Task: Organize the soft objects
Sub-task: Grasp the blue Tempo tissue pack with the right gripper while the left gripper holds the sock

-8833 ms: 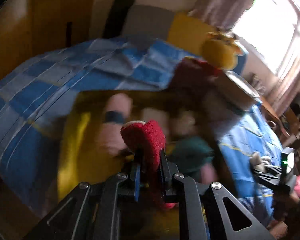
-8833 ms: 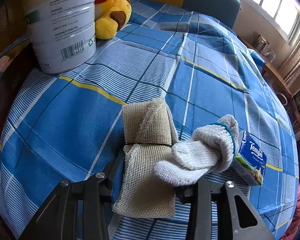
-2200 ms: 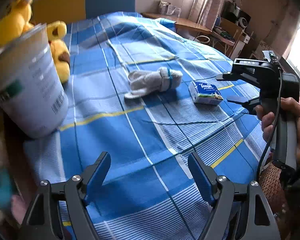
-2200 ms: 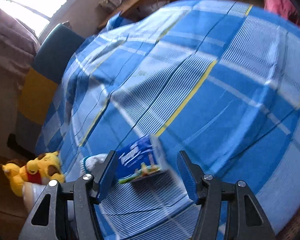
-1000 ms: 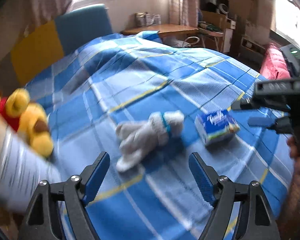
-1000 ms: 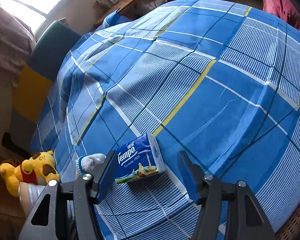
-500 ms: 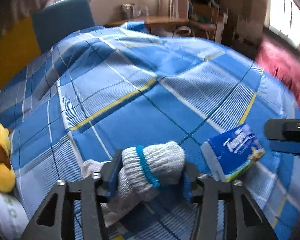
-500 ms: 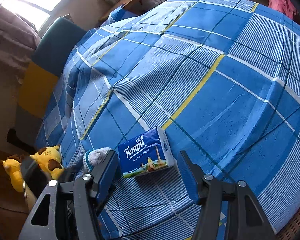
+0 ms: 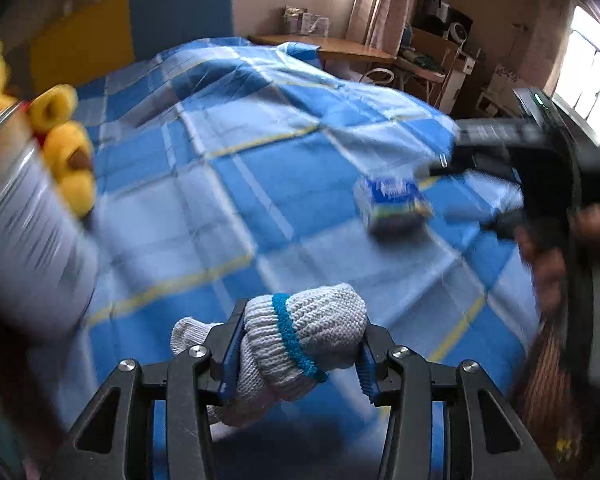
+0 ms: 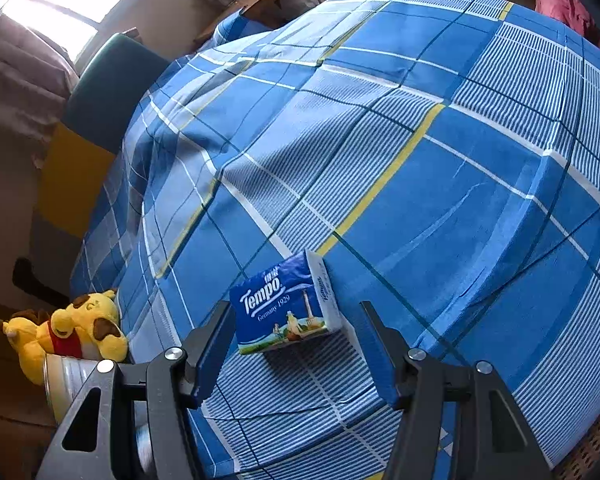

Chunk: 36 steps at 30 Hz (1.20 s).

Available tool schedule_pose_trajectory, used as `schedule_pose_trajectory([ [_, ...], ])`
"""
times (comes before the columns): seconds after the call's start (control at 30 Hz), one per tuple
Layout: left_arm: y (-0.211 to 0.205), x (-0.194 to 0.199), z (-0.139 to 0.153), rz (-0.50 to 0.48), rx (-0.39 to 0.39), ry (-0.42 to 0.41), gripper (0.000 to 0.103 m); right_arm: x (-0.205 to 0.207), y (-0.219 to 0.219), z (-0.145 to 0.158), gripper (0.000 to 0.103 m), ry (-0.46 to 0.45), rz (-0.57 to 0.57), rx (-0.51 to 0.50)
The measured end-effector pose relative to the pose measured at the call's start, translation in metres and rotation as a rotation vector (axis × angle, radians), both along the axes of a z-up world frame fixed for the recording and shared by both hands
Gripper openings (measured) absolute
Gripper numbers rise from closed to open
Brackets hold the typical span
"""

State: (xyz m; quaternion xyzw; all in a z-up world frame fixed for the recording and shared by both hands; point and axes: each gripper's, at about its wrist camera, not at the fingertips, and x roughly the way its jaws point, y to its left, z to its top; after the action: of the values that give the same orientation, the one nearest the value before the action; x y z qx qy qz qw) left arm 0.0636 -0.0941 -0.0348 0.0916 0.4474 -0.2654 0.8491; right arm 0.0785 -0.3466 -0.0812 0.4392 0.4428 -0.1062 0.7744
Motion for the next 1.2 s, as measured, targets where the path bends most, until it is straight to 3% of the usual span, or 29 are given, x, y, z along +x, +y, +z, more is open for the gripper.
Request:
schedule_pose_trajectory([
  [0.17, 0.031, -0.042, -0.014, -0.005, 0.02, 0.022, 0.047, 0.005, -0.001, -0.003, 0.062, 0.036, -0.029, -0.056],
  [0.27, 0.041, -0.057, -0.022, -0.009, 0.021, 0.031, 0.047, 0.012, 0.003, -0.008, 0.062, 0.01, 0.01, -0.012],
  [0.33, 0.044, -0.063, -0.024, -0.008, 0.023, 0.029, 0.047, 0.02, 0.015, -0.011, 0.066, -0.049, 0.11, 0.087],
  [0.4, 0.047, -0.066, -0.025, -0.008, 0.02, 0.021, 0.047, 0.029, 0.036, -0.017, 0.066, -0.123, 0.272, 0.315],
  [0.43, 0.049, -0.067, -0.025, -0.009, 0.018, 0.019, 0.048, 0.031, 0.046, -0.015, 0.066, -0.135, 0.325, 0.351],
  [0.57, 0.056, -0.071, -0.027, -0.015, -0.004, 0.013, 0.048, 0.028, 0.07, 0.012, 0.066, -0.138, 0.422, 0.138],
  [0.67, 0.059, -0.072, -0.028, -0.011, -0.026, 0.014, 0.048, 0.026, 0.076, 0.026, 0.066, -0.086, 0.402, -0.124],
  [0.73, 0.059, -0.072, -0.028, -0.008, -0.035, 0.012, 0.048, 0.03, 0.08, 0.029, 0.066, -0.052, 0.399, -0.239],
  [0.93, 0.058, -0.071, -0.029, -0.009, -0.045, 0.002, 0.048, 0.065, 0.084, 0.018, 0.068, 0.036, 0.331, -0.316],
  [1.1, 0.061, -0.072, -0.03, -0.006, -0.051, 0.001, 0.048, 0.098, 0.109, -0.001, 0.068, 0.161, 0.416, -0.44],
  [1.13, 0.061, -0.072, -0.03, -0.006, -0.051, 0.0, 0.048, 0.1, 0.112, -0.007, 0.067, 0.197, 0.439, -0.466],
  [1.17, 0.061, -0.073, -0.03, -0.008, -0.051, -0.002, 0.048, 0.101, 0.116, -0.012, 0.055, 0.221, 0.465, -0.484],
  [1.2, 0.062, -0.074, -0.03, -0.008, -0.051, -0.004, 0.048, 0.099, 0.12, -0.01, 0.055, 0.208, 0.484, -0.523],
])
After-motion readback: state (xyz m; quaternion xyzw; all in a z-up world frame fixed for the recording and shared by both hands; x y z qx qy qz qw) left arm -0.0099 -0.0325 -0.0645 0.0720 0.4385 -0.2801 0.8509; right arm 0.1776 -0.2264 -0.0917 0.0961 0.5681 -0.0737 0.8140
